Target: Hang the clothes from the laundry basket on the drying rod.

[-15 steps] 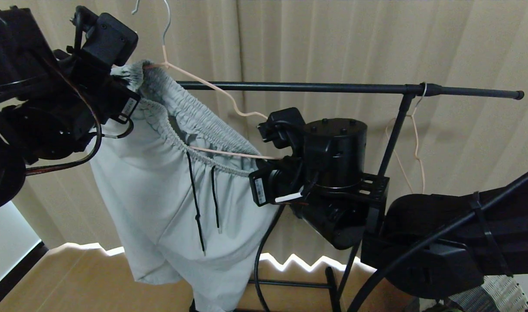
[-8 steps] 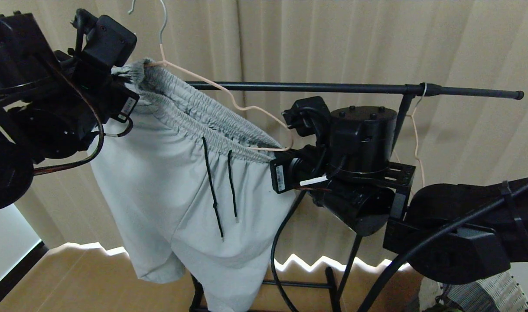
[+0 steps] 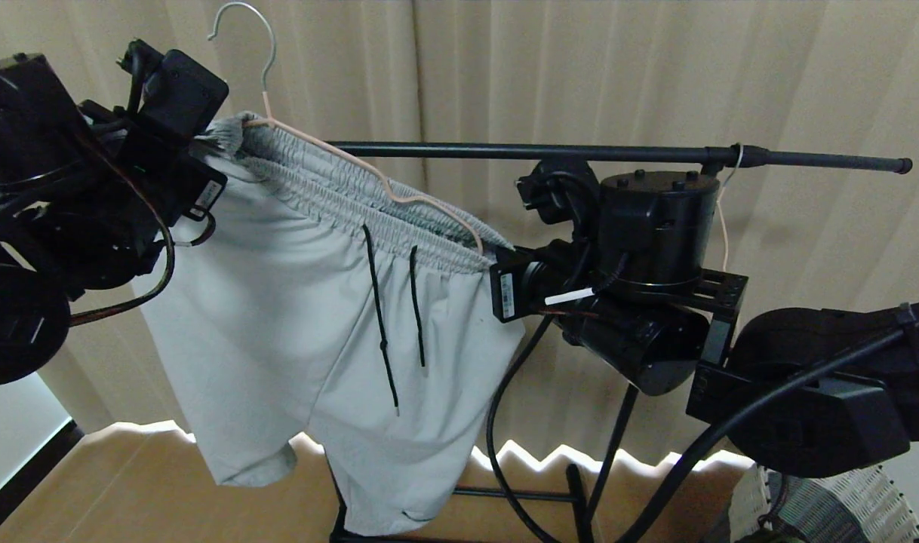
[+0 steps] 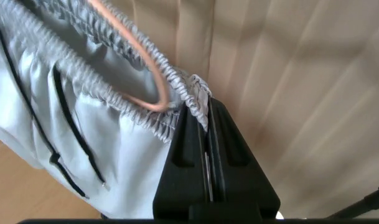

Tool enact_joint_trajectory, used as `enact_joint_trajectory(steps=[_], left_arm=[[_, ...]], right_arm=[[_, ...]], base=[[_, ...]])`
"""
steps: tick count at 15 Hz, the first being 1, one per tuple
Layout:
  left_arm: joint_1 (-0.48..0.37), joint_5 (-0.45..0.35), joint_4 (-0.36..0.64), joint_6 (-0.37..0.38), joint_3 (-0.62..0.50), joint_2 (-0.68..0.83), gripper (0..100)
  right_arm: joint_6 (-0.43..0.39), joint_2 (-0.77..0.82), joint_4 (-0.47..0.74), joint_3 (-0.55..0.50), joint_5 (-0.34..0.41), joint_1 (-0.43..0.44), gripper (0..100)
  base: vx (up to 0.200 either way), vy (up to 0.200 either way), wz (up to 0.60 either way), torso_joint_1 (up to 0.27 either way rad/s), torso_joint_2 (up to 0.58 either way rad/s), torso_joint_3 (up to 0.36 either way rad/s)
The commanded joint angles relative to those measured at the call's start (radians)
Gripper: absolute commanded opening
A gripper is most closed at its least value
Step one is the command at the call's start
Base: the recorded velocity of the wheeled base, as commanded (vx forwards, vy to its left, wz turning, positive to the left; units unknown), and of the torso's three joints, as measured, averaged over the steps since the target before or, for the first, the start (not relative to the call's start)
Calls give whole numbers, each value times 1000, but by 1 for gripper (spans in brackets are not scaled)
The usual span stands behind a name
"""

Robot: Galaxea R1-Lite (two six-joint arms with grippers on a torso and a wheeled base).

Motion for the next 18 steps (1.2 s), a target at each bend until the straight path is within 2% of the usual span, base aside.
enact_joint_trajectory(steps=[1, 3, 6, 8, 9, 13, 18], left_arm=[[14, -1, -43, 24, 13, 24, 0], [17, -5, -94, 52, 30, 41, 0], [-9, -5, -103, 55, 44, 41, 0], [-52, -2, -104, 50, 50, 40, 0], [-67, 1, -103, 49, 52, 37, 0], [-79, 1, -104, 49, 52, 38, 0], [-104, 6, -103, 47, 52, 44, 0]], right_arm=[[0, -5, 0, 0, 1, -1, 0], [-3, -17, 8, -11, 6, 1, 0], [-20, -23, 44, -68, 32, 3, 0], [-31, -37, 136, -103, 37, 13, 0], [-31, -41, 161, -112, 37, 33, 100], [-35, -45, 150, -121, 34, 42, 100], [-135, -35, 147, -157, 34, 138, 100]], base=[[0, 0, 0, 0, 0, 0], [0, 0, 0, 0, 0, 0], [0, 0, 0, 0, 0, 0], [0, 0, 0, 0, 0, 0], [0, 0, 0, 0, 0, 0], [0, 0, 0, 0, 0, 0], [0, 0, 0, 0, 0, 0]])
